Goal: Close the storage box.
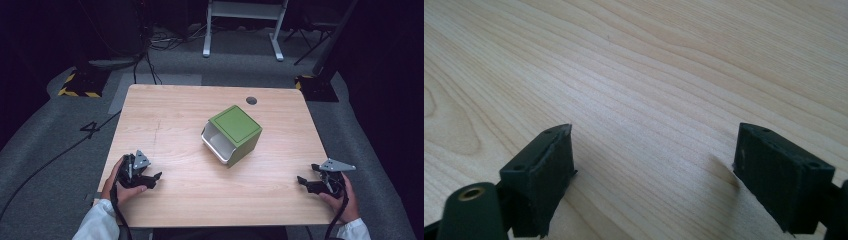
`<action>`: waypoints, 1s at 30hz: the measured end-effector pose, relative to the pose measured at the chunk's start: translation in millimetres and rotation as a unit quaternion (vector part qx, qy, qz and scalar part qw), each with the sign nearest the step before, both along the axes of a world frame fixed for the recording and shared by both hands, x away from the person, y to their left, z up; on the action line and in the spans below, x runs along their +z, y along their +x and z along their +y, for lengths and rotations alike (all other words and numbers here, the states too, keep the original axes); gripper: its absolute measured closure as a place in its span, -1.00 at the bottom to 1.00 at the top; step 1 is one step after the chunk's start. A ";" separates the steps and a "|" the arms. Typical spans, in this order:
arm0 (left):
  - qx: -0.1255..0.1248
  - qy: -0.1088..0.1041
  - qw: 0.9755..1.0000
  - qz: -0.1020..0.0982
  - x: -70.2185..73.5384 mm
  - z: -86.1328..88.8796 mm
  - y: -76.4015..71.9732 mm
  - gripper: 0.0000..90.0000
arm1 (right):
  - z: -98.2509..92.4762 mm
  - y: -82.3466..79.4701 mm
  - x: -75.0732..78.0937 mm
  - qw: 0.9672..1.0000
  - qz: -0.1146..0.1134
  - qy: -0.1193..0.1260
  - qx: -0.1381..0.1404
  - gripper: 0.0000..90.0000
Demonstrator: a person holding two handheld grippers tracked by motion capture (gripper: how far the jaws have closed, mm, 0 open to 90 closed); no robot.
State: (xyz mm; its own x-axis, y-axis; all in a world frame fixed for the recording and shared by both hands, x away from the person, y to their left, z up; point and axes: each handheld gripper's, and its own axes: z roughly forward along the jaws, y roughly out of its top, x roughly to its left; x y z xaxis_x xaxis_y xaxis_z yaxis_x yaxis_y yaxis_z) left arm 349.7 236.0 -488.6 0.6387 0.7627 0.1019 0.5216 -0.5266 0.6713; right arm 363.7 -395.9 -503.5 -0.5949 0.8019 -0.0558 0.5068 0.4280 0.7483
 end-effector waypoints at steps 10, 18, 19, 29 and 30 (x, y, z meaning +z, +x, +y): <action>0.025 -0.052 0.998 0.040 -13.3 17.2 2.5 -0.62 | 0.0 0.0 0.0 1.000 0.000 0.000 0.000 -0.63; 0.037 -0.051 0.998 0.024 -15.8 18.9 -0.9 -0.61 | -0.3 0.3 -0.1 1.000 0.001 0.001 0.000 -0.63; 0.038 -0.053 0.998 0.024 -16.0 18.9 -0.8 -0.61 | -0.5 0.7 -0.1 1.000 0.003 0.002 0.001 -0.63; 0.040 -0.053 0.997 0.024 -16.0 18.8 -1.1 -0.62 | -0.1 0.3 0.0 1.000 0.001 0.001 0.002 -0.63; 0.039 -0.054 0.997 0.025 -16.0 18.9 -1.0 -0.62 | -0.1 0.2 0.0 1.000 0.000 0.001 0.001 -0.63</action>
State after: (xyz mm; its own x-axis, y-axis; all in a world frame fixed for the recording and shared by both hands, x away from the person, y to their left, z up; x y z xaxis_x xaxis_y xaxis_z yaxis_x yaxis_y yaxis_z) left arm 348.7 254.9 -504.6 0.5786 0.8155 -0.0130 0.5923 -0.4091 0.6941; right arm 363.9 -396.0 -503.6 -0.5972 0.8002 -0.0544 0.5062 0.4287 0.7483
